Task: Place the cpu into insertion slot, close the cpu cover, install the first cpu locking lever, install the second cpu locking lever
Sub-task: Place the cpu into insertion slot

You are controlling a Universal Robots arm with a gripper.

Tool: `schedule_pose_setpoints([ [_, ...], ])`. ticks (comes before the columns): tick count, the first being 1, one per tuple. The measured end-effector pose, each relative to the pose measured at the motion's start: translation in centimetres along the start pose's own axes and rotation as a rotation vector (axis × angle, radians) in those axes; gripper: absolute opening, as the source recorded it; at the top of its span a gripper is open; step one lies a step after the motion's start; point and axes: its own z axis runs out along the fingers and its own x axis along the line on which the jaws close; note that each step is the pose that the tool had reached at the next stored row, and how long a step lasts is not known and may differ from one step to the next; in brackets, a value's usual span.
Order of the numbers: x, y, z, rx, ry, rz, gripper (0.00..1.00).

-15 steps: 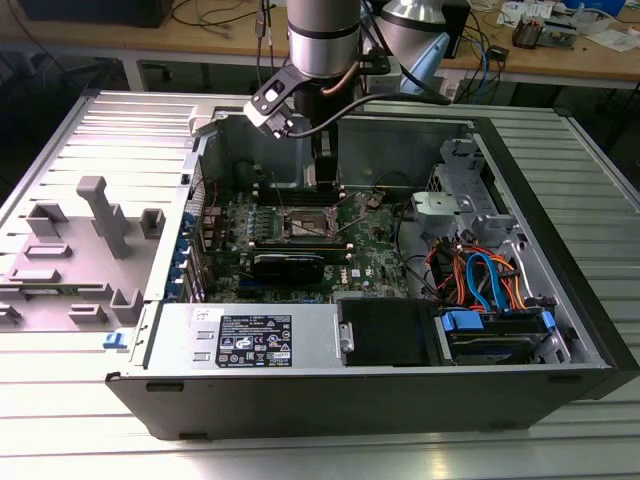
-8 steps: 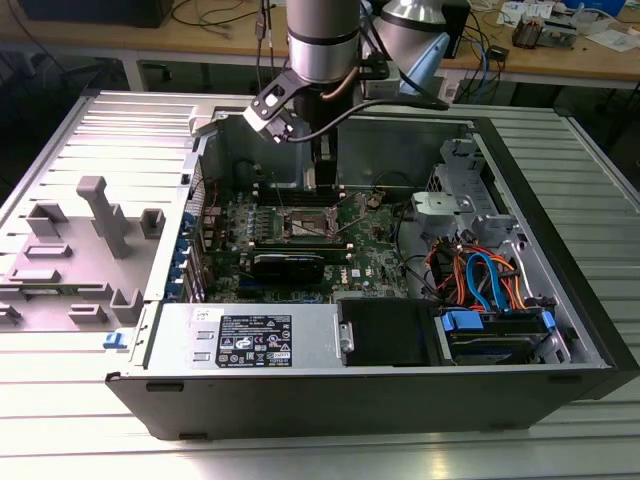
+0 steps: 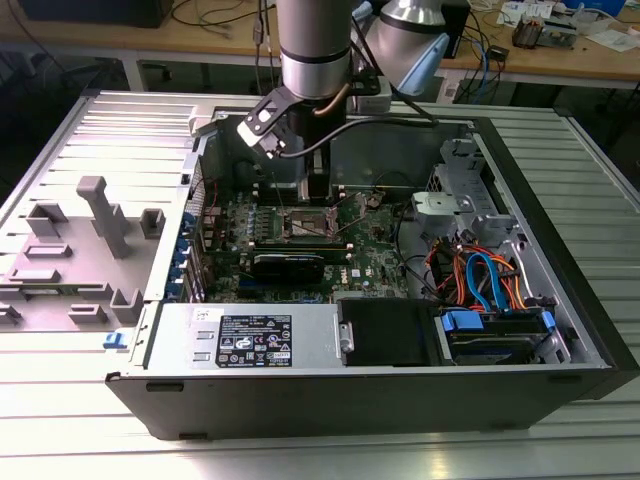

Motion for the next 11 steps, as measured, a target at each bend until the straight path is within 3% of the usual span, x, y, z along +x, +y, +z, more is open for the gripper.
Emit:
schedule_pose_setpoints([
  [11,-0.26,-0.49,1.82,0.0001,-0.0001,0.0,0.55],
])
